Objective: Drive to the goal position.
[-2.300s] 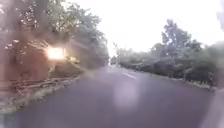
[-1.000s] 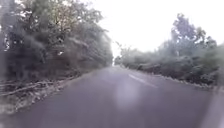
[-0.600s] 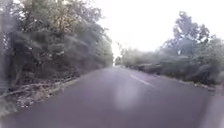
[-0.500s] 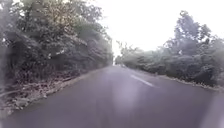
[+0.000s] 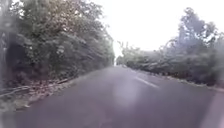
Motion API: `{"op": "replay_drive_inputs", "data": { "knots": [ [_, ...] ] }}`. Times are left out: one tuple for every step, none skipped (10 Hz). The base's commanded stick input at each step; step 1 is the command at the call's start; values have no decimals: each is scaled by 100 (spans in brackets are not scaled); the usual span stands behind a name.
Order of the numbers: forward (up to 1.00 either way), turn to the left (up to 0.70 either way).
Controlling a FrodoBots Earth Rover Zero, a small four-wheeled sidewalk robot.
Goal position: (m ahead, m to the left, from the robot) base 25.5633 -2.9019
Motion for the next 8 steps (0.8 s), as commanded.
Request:
{"op": "replay_drive_inputs", "data": {
  "knots": [
    [100,0],
    [100,0],
    [100,0],
    [100,0],
    [100,0],
    [100,0],
    [100,0],
    [100,0]
  ]
}}
